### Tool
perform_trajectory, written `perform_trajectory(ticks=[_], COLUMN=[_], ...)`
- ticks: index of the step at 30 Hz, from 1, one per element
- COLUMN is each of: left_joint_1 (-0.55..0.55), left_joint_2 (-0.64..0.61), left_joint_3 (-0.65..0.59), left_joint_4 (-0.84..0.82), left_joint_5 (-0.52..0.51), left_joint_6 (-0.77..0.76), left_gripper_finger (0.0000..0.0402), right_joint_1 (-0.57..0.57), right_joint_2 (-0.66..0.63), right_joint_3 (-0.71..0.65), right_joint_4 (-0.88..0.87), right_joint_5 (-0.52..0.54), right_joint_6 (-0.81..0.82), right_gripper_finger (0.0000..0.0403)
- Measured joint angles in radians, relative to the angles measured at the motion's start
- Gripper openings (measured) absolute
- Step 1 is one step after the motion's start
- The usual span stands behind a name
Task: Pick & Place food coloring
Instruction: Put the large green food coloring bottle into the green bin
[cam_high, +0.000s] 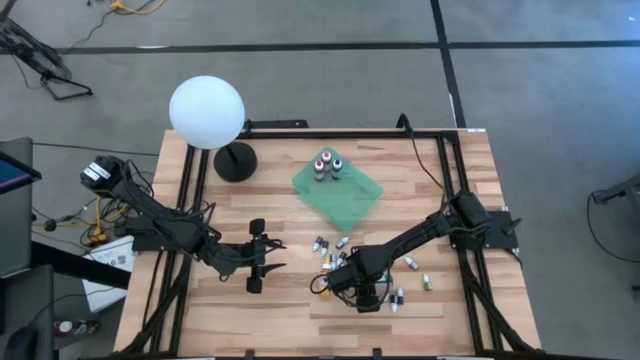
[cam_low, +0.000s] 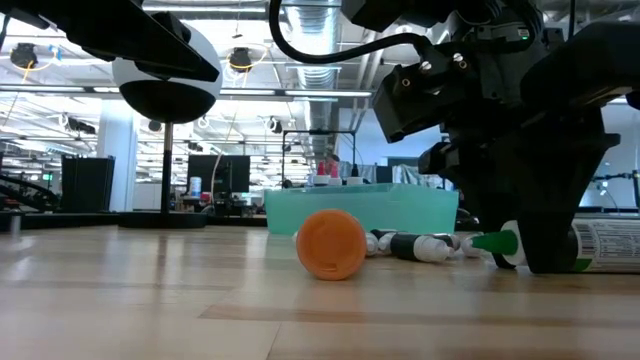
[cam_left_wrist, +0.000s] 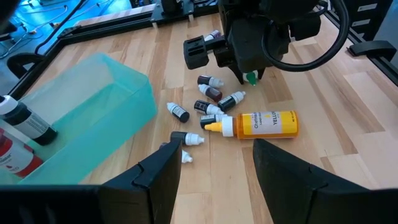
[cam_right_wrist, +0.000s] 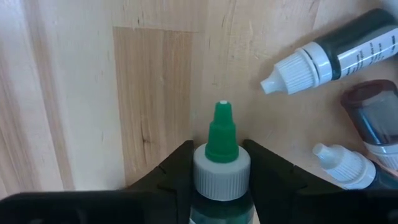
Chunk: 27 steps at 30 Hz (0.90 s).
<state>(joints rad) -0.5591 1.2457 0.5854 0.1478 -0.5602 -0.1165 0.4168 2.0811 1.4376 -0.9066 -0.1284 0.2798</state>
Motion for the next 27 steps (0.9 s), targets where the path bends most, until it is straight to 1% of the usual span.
perform_trajectory(ticks=[6,13,20,27], left_joint_1=[0.000,0.000,0.000,0.000], left_joint_2=[0.000,0.000,0.000,0.000], left_joint_3=[0.000,0.000,0.000,0.000], left_joint_4=[0.000,0.000,0.000,0.000], left_joint_5=[0.000,0.000,-0.001,-0.001], left_joint_6=[0.000,0.000,0.000,0.000], left_gripper_finger=[0.0194,0.0194,0.0194,0.0194], right_joint_1=[0.000,0.000,0.000,-0.006], right_joint_2=[0.000,0.000,0.000,0.004], right_joint_3=[0.000,0.000,0.000,0.044], right_joint_4=[0.001,0.001,0.001,-0.027], right_joint_5=[0.000,0.000,0.000,-0.001], right_joint_6=[0.000,0.000,0.000,0.000], right_gripper_finger=[0.0133,0.0119,0.0127,0.0117])
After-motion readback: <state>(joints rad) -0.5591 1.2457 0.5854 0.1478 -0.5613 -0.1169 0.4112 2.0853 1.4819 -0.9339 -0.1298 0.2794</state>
